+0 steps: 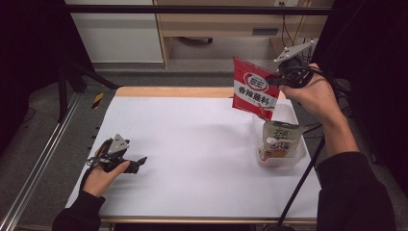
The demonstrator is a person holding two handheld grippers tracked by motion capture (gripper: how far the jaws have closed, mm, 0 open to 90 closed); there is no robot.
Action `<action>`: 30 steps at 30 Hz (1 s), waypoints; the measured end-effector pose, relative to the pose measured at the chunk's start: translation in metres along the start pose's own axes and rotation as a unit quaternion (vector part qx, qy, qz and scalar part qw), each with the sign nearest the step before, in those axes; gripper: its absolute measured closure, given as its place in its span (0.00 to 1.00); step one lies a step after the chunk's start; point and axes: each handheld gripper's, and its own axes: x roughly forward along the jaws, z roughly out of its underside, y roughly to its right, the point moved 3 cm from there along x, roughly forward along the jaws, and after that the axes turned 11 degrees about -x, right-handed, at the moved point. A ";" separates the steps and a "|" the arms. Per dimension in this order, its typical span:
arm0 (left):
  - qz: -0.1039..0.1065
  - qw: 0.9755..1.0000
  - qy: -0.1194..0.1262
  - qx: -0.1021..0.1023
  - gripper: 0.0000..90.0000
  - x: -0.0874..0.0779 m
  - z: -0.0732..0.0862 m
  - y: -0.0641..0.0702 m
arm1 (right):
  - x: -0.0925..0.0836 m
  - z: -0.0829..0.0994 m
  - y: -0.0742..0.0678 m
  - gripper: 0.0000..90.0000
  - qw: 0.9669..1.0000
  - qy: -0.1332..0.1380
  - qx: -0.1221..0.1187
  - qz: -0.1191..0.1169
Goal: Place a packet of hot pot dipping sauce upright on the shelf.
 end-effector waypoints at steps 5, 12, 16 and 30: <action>0.000 1.000 0.000 0.002 0.07 0.000 0.000 0.001 | -0.002 0.009 0.003 1.00 1.000 -0.001 0.007 0.002; -0.001 1.000 -0.001 0.002 0.07 0.000 0.000 0.001 | -0.004 0.015 0.006 1.00 1.000 -0.005 0.013 0.007; 0.000 1.000 0.001 0.001 0.07 0.000 0.000 0.000 | -0.004 0.018 0.008 1.00 1.000 -0.010 0.016 0.012; 0.000 1.000 0.000 0.003 0.07 0.000 0.000 0.002 | -0.014 0.038 0.019 1.00 0.999 -0.015 0.039 0.029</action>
